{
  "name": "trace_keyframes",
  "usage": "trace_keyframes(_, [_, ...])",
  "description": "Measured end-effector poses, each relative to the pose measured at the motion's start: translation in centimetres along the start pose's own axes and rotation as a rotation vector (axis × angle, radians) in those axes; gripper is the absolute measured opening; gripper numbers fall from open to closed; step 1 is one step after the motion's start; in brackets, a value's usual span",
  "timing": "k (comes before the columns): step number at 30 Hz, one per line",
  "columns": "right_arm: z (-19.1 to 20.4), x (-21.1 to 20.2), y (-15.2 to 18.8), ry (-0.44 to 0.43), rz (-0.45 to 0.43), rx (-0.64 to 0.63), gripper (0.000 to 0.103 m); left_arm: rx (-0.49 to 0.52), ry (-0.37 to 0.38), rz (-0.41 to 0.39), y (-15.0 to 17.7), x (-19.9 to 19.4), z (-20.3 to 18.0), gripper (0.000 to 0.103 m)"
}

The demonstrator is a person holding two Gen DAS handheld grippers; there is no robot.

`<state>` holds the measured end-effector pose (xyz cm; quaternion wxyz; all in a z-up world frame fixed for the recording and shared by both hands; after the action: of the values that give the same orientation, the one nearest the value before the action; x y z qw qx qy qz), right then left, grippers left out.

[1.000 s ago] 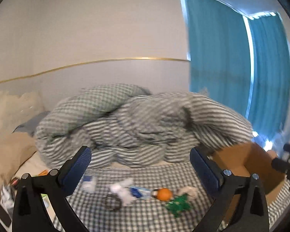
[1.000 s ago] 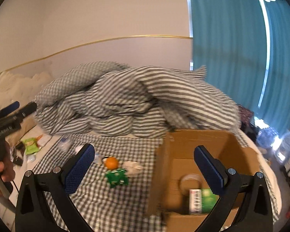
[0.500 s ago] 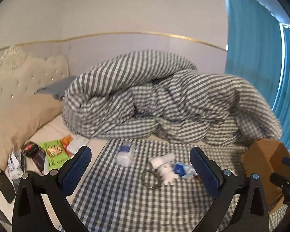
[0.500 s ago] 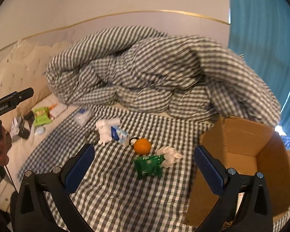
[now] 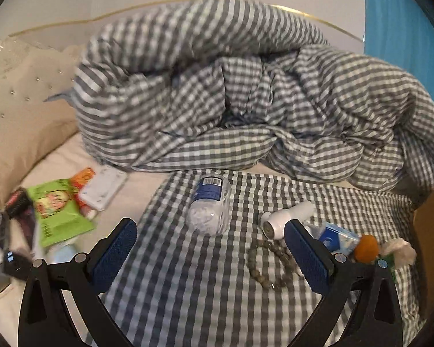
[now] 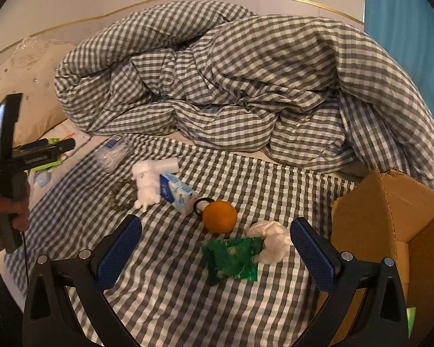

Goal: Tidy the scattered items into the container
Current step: 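Grasp the clear floss-pick jar with the left gripper while the right gripper grasps the small blue-and-white box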

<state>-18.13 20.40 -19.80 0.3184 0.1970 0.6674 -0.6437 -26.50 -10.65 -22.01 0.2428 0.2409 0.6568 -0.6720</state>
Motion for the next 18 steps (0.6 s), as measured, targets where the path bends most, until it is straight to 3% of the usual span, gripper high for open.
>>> trace_keyframes(8, [-1.5, 3.0, 0.3, 0.019, 0.019, 0.030, 0.103, 0.013, -0.013, 0.080, -0.3, 9.3, 0.3, 0.103])
trace_keyframes(15, [-3.4, 4.7, 0.4, 0.034, 0.029, 0.070, 0.103, 0.031, -0.047, 0.142, 0.9, 14.0, 0.6, 0.103])
trace_keyframes(17, [-3.5, 5.0, 0.4, 0.033, 0.031, 0.076, 0.103, 0.020, -0.065, 0.168, 1.5, 14.8, 0.9, 0.098])
trace_keyframes(18, [-3.5, 5.0, 0.4, 0.033, 0.031, 0.074, 0.103, 0.010, -0.050, 0.184, 1.8, 15.2, 0.9, 0.083])
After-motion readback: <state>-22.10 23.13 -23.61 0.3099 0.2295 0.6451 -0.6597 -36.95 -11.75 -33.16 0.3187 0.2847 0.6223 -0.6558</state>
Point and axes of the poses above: each gripper's, at about its wrist camera, not at the fingertips, and x roughly the way its jaws point, z to its left, y to its underside, the point moved 10 cm from there along x, roughly the way its jaws point, and after that the axes turned 6 degrees about x, right-handed, at the moved point
